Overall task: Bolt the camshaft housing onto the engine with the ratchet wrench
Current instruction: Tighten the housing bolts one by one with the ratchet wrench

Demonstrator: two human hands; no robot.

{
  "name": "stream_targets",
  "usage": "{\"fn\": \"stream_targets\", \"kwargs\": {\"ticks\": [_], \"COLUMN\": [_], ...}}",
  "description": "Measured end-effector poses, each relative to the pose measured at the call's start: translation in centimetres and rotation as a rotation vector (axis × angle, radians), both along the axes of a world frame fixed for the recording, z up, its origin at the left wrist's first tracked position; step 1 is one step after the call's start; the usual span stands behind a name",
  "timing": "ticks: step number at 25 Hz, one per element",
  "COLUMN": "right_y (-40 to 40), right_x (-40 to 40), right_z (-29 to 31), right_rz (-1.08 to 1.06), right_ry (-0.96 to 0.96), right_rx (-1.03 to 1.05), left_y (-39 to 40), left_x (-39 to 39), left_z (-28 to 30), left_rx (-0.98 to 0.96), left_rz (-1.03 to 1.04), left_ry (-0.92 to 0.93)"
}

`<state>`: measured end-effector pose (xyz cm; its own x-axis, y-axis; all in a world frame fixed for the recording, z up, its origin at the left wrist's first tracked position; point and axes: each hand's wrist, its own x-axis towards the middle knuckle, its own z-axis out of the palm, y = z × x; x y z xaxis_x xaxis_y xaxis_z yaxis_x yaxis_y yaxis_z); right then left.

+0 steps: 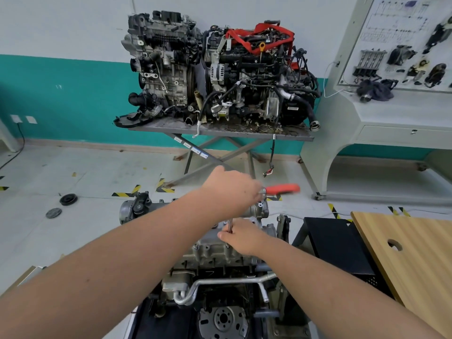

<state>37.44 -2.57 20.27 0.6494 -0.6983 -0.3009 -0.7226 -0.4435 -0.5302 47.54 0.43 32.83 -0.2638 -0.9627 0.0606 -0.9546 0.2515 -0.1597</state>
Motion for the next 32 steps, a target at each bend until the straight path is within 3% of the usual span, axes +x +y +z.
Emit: {"fn": "stream_targets", "kwargs": {"ticks": [1, 3, 5, 6, 9, 12, 13, 14, 17, 21, 24, 25, 29, 32], "right_y": [0.0, 0.2, 0.8, 1.0, 0.8, 0.7, 0.8, 0.8, 0.9, 0.5, 0.6, 0.7, 0.8, 1.0], "right_x": [0.0, -0.3, -0.2, 0.0, 0.3, -0.1, -0.1, -0.2, -0.3, -0.1, 0.0, 0.0, 0.3, 0.3], "right_z": [0.5, 0.9, 1.0, 1.1, 0.9, 0.6, 0.5, 0.2, -0.2, -0.2, -0.3, -0.3, 0.0, -0.1], "right_rz": [-0.024, -0.036, -0.037, -0.053, -0.071, -0.079, -0.063, -0.048, -0.053, -0.026, -0.044, -0.057, -0.097, -0.136], "right_ry": [-0.021, -0.043, -0.061, -0.098, -0.163, -0.072, -0.074, -0.080, -0.108, -0.094, -0.080, -0.083, -0.118, -0.111], "right_rx": [0.008, -0.042, -0.136, -0.092, 0.111, 0.033, 0.023, 0.021, 0.071, 0.103, 0.104, 0.105, 0.120, 0.130], "left_y": [0.2, 0.8, 1.2, 1.2, 1.8, 1.9, 1.7, 1.6, 1.3, 0.7, 0.5, 0.6, 1.5, 1.8], "left_x": [0.1, 0.9, 1.5, 1.7, 0.5, -1.8, -2.1, -2.2, -1.2, 0.6, 1.2, 1.3, 2.1, 2.5], "left_z": [-0.6, -2.3, -4.4, -5.4, -7.8, -7.5, -7.2, -6.8, -4.6, -1.2, -0.3, -0.2, -1.8, -3.5], "left_rx": [-0.144, -0.464, -0.734, -0.757, -0.540, -0.157, -0.077, -0.034, 0.089, 0.409, 0.405, 0.412, 0.663, 0.712], "left_rz": [-0.122, -0.322, -0.354, -0.308, -0.104, 0.308, 0.384, 0.419, 0.568, 0.624, 0.502, 0.437, 0.285, 0.178], "left_ry": [-0.108, -0.120, 0.086, 0.224, 0.862, 1.891, 2.104, 2.203, 2.140, 1.606, 1.258, 1.249, 1.869, 2.159]}}
